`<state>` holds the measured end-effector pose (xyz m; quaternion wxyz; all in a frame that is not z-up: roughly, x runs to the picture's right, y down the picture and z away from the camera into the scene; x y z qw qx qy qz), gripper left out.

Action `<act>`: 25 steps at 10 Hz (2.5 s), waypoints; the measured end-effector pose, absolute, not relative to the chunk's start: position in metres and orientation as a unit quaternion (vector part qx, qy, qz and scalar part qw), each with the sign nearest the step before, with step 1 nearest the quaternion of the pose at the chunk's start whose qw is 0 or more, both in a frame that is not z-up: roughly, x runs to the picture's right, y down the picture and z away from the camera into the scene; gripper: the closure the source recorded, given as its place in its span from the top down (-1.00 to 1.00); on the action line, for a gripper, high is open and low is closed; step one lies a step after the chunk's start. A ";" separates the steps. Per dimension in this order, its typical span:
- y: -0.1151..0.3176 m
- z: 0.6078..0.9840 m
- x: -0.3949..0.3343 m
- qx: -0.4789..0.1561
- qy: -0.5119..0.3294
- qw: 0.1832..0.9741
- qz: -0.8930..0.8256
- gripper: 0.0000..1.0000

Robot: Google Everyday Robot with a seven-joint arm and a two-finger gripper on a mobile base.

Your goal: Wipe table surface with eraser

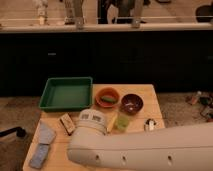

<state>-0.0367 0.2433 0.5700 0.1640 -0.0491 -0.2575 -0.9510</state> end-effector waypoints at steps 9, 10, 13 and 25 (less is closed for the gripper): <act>0.243 0.570 -0.037 -0.049 -0.257 0.164 -0.951 0.60; 0.243 0.570 -0.037 -0.049 -0.257 0.164 -0.951 0.60; 0.243 0.570 -0.037 -0.049 -0.257 0.164 -0.951 0.60; 0.245 0.571 -0.050 -0.061 -0.256 0.186 -0.947 0.60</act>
